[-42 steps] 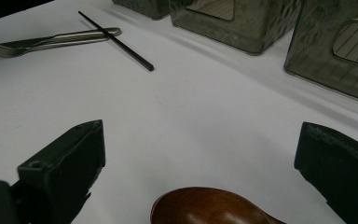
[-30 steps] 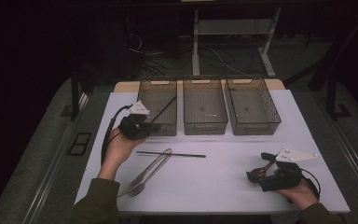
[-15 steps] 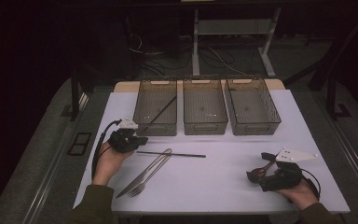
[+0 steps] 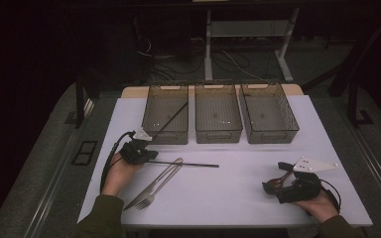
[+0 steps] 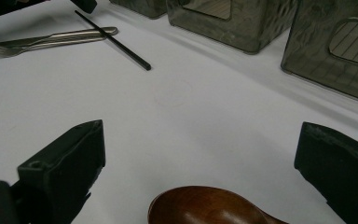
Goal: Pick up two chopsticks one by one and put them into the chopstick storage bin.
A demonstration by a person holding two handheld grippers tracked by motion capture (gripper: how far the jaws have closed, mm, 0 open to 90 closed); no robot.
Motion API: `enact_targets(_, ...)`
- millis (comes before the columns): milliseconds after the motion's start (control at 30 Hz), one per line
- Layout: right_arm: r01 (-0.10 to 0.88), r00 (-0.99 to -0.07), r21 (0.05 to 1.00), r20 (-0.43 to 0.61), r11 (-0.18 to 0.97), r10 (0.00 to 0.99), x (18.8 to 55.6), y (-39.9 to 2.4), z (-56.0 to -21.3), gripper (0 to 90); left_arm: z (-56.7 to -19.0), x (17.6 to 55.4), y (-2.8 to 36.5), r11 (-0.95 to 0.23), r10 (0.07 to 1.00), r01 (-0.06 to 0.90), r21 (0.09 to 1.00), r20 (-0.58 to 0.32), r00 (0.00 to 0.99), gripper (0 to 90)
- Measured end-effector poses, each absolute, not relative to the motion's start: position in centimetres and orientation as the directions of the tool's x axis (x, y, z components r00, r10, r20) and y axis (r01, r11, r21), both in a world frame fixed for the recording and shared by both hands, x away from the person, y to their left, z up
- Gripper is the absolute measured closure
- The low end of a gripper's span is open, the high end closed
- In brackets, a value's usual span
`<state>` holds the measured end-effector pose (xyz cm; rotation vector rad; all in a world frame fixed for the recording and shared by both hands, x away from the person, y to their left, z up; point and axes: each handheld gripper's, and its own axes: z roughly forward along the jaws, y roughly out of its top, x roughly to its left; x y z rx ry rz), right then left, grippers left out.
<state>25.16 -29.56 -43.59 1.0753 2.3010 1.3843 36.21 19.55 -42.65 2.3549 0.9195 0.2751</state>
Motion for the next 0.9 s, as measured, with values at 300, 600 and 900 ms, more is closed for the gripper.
enact_targets(300, 0.466, -0.694, 0.842, 0.157, 0.272, 0.702, 25.1, -29.6, -43.5, 2.2, -42.9, 35.5, 19.7, -0.587, 0.667, 0.559, 0.585, -0.042, 0.744, 89.0)
enact_targets(600, 0.465, -0.695, 0.843, 0.159, 0.27, 0.702, 25.1, -29.6, -43.5, 2.2, -42.7, 34.2, 19.7, -0.585, 0.665, 0.566, 0.581, -0.056, 0.745, 89.0)
enact_targets(900, 0.465, -0.693, 0.844, 0.161, 0.265, 0.703, 25.1, -29.7, -43.5, 2.2, -42.8, 32.3, 20.0, -0.592, 0.654, 0.561, 0.579, -0.063, 0.754, 89.0)
